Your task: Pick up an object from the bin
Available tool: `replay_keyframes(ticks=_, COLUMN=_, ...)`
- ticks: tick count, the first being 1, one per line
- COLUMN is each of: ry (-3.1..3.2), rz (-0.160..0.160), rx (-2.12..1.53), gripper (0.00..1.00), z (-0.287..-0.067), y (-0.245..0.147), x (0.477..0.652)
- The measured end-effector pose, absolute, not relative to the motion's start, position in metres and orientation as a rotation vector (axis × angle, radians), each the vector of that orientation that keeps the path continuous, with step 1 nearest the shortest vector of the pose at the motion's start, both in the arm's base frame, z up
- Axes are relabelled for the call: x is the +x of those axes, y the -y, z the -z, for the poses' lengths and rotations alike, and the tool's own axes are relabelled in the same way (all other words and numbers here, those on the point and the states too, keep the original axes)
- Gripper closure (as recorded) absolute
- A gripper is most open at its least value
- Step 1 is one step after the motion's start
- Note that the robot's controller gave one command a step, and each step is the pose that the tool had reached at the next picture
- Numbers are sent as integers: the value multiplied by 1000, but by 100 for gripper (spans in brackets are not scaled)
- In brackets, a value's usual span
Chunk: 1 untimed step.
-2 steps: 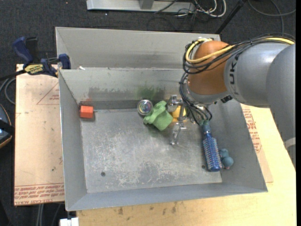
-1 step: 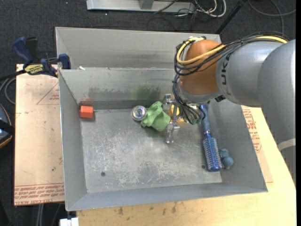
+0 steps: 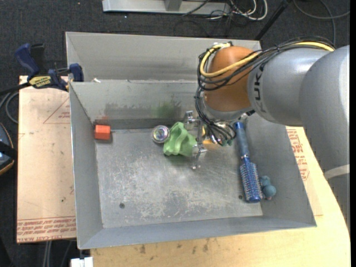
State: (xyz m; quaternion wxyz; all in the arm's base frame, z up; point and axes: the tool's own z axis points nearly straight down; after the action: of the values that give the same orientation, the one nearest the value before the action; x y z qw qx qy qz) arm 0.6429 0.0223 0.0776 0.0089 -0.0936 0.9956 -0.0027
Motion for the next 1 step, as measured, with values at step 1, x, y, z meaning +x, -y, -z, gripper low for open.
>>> replay_keyframes(ticks=1, ry=-3102, rz=8, rx=-370, gripper=0, z=-78, y=-56, x=648)
